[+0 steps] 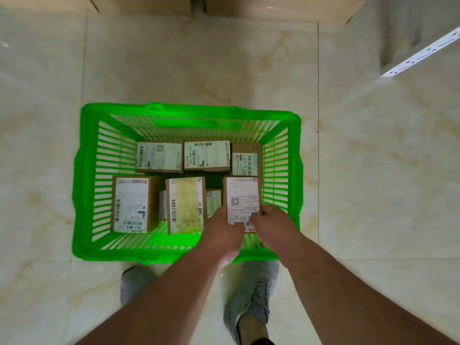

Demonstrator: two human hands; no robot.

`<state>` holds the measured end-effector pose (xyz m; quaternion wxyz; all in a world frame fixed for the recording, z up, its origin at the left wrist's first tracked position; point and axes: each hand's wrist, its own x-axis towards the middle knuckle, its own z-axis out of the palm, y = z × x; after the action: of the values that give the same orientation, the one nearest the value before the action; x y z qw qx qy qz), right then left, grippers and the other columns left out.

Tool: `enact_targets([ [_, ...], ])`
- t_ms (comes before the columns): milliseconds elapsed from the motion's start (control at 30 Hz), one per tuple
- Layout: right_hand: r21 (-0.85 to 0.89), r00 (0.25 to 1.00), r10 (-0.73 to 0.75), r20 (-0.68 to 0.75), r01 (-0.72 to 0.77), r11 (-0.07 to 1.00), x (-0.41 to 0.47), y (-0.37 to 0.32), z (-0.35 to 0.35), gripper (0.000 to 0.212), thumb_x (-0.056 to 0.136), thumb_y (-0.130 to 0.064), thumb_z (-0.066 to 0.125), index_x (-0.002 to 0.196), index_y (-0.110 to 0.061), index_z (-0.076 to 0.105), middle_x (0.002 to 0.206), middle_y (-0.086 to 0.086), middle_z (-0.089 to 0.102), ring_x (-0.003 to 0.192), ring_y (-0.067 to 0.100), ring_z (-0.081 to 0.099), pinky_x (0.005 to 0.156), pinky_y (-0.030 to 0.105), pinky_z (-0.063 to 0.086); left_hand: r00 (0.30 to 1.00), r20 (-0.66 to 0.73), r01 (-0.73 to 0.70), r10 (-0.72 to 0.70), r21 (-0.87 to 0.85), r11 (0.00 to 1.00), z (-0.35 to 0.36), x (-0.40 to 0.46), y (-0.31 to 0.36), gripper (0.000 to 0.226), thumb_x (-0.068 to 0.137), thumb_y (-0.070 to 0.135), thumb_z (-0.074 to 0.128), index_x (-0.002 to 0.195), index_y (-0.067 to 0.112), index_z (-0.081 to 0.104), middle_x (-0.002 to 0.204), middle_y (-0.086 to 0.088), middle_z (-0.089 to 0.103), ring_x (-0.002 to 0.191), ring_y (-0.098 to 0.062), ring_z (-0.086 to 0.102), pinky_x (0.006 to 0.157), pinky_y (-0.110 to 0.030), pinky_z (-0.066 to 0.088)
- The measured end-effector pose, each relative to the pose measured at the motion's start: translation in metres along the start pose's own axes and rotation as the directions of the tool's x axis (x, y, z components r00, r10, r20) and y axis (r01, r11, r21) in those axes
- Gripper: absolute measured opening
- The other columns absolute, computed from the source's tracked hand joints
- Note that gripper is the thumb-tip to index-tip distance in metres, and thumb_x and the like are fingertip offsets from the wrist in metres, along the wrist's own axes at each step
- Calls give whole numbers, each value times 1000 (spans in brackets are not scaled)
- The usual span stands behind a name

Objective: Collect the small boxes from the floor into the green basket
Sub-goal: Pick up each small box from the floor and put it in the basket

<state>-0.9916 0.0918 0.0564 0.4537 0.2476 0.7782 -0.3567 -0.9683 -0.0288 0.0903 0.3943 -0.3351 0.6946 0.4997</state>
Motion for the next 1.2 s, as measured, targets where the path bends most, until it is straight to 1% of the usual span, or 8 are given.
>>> enact_targets([
  [267, -17, 996, -1, 86, 3, 1000, -8, 4, -11, 23, 90, -15, 51, 97, -28, 69, 77, -7, 59, 60, 9, 50, 50, 21, 35, 989, -83, 116, -119, -35, 993, -6, -10, -12, 58, 101, 14, 50, 157, 21, 38, 154, -6, 51, 104, -15, 55, 62, -14, 39],
  [367, 40, 998, 34, 56, -37, 999, -16, 4, -18, 13, 90, -17, 55, 94, -23, 66, 68, -10, 53, 54, 8, 47, 46, 21, 32, 989, -74, 124, -125, -26, 992, -16, -20, -12, 63, 102, 14, 50, 161, 19, 30, 163, -7, 38, 132, -22, 53, 85, -17, 37],
  [600, 27, 998, -22, 60, 20, 999, -44, -27, -12, 30, 90, -20, 53, 113, -20, 72, 111, 2, 74, 91, 23, 69, 72, 31, 54, 979, -142, 141, -148, -58, 988, -60, -30, -22, 61, 100, 14, 51, 159, 19, 35, 160, -9, 44, 120, -17, 60, 52, -6, 34],
  [733, 66, 990, -51, 130, 42, 997, -57, -62, 21, 11, 89, -21, 55, 81, -27, 60, 84, -2, 64, 68, 13, 56, 61, 26, 42, 949, -271, 137, -160, -101, 985, -99, -31, -37, 49, 98, 16, 53, 147, 20, 53, 147, -3, 58, 124, -25, 59, 88, -23, 49],
  [867, 105, 963, -85, 256, 59, 993, -64, -96, 63, 45, 95, -21, 54, 139, -24, 57, 136, -6, 61, 123, 16, 57, 101, 33, 46, 901, -405, 132, -155, -84, 988, -140, -20, -60, 23, 98, 16, 52, 118, 22, 62, 116, 0, 68, 77, -4, 58, 57, -20, 44],
  [933, 107, 955, -68, 287, 38, 993, -61, -108, 88, 40, 95, -20, 51, 134, -21, 59, 129, -4, 61, 117, 18, 59, 91, 32, 46, 885, -440, 130, -152, -80, 988, -156, -13, -70, 33, 97, 13, 52, 126, 21, 66, 119, -3, 71, 71, 0, 53, 51, -16, 36],
  [1067, 41, 968, -21, 252, 11, 999, -44, -120, 134, 13, 92, -13, 43, 92, -20, 54, 80, -3, 50, 70, 13, 46, 57, 29, 34, 900, -404, 160, -162, -41, 986, -171, 1, -82, 38, 96, 10, 51, 130, 18, 64, 123, 0, 68, 90, -16, 65, 50, -9, 34],
  [1200, 33, 967, -2, 254, -6, 999, -28, -126, 175, 35, 91, -4, 39, 117, -12, 61, 112, 10, 70, 94, 26, 64, 70, 32, 54, 909, -375, 171, -181, -58, 983, -178, 22, -94, 52, 91, 4, 49, 141, 15, 58, 140, -9, 64, 122, -31, 64, 64, -14, 44],
])
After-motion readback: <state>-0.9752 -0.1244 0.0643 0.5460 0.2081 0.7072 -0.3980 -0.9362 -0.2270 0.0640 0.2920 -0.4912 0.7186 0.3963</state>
